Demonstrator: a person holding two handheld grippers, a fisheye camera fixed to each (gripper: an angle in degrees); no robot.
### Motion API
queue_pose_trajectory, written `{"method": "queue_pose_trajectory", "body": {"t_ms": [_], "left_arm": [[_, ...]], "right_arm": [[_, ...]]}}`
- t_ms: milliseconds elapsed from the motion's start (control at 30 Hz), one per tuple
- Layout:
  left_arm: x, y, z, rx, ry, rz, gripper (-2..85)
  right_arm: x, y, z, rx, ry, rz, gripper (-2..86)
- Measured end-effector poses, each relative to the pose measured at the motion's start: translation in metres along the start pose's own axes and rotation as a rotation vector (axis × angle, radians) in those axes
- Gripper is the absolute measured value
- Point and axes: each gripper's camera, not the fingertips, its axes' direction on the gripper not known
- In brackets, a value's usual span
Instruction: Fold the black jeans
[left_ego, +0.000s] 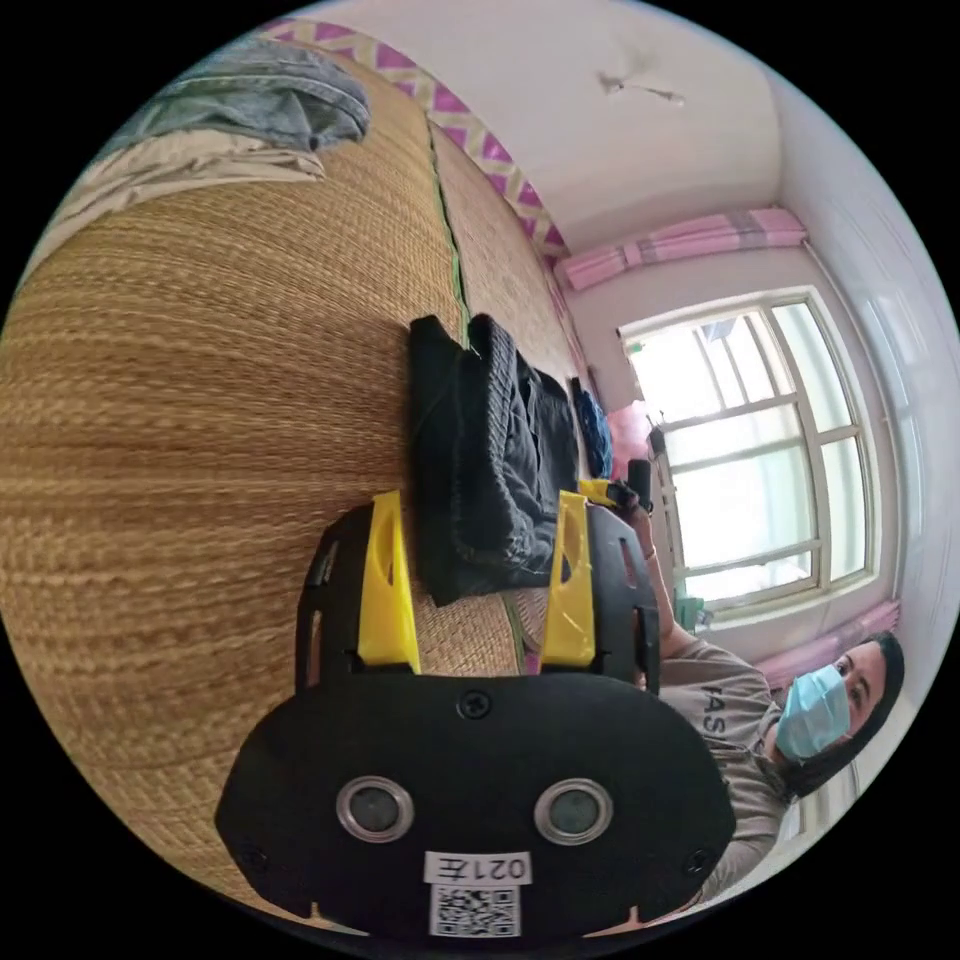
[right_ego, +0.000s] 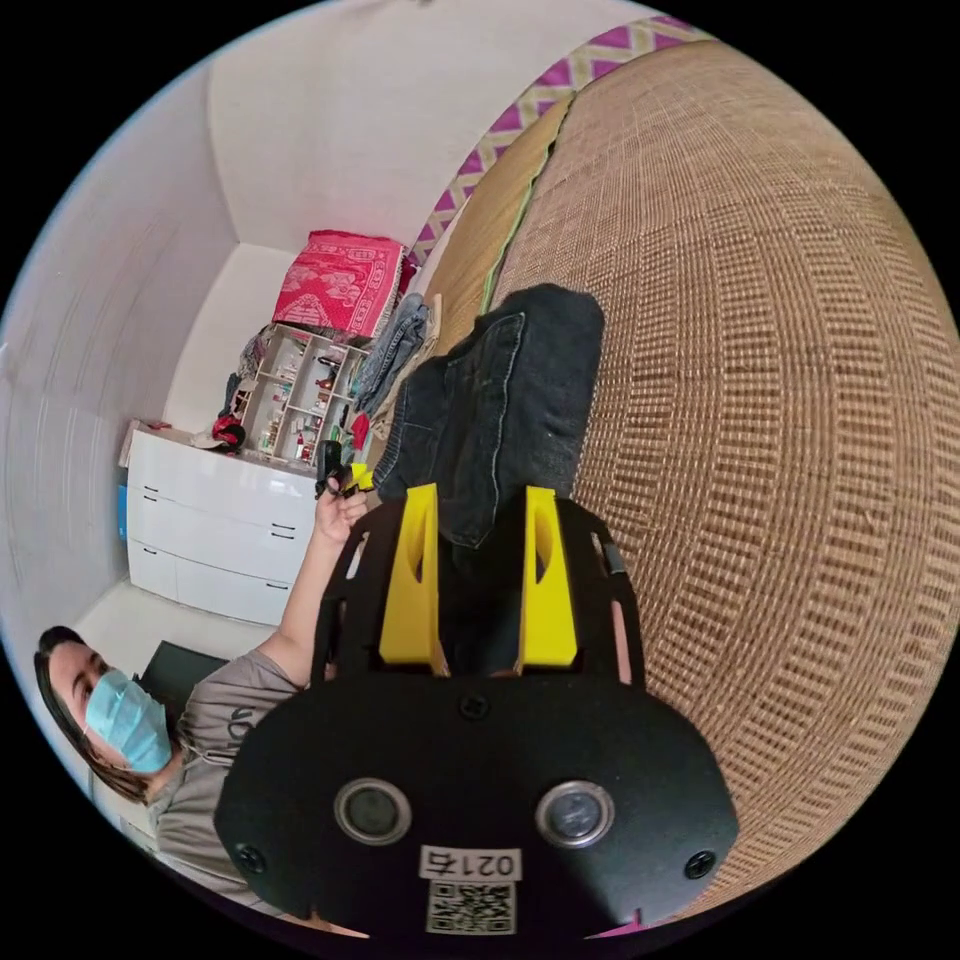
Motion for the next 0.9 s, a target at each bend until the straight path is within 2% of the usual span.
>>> {"method": "queue_pose_trajectory", "body": {"t_ms": [133,200,267,400,500,567,700,900], "left_arm": [[0.009,-0.033,0.021,-0.087,-0.026,0.047,18.8],[0.007,-0.044,0.027,-0.102,-0.038,0.05,17.2],[0.004,-0.055,0.033,-0.123,-0.058,0.053,15.3],[-0.005,-0.076,0.04,-0.157,-0.066,0.024,11.6],[-0.009,-0.081,0.043,-0.15,-0.095,0.01,8.2],[-0.003,-0.08,0.039,-0.107,-0.087,0.018,6.0],[0.07,-0.086,0.043,-0.07,-0.087,0.137,5.1],[0.237,-0.141,0.14,-0.133,-0.047,0.363,5.2]], "right_arm": [[0.003,0.009,-0.04,0.072,0.144,-0.024,13.5],[0.016,0.004,-0.04,0.044,0.16,0.006,13.8],[0.039,-0.005,-0.017,-0.039,0.074,0.054,13.9],[0.043,-0.021,0.002,-0.041,0.026,0.067,12.0],[0.056,-0.026,0.006,-0.025,-0.002,0.099,7.3],[0.07,-0.022,-0.008,0.006,-0.144,0.119,5.3],[0.052,-0.014,-0.046,0.005,-0.183,0.023,4.4],[0.033,0.014,-0.2,0.129,-0.099,-0.057,4.1]]}}
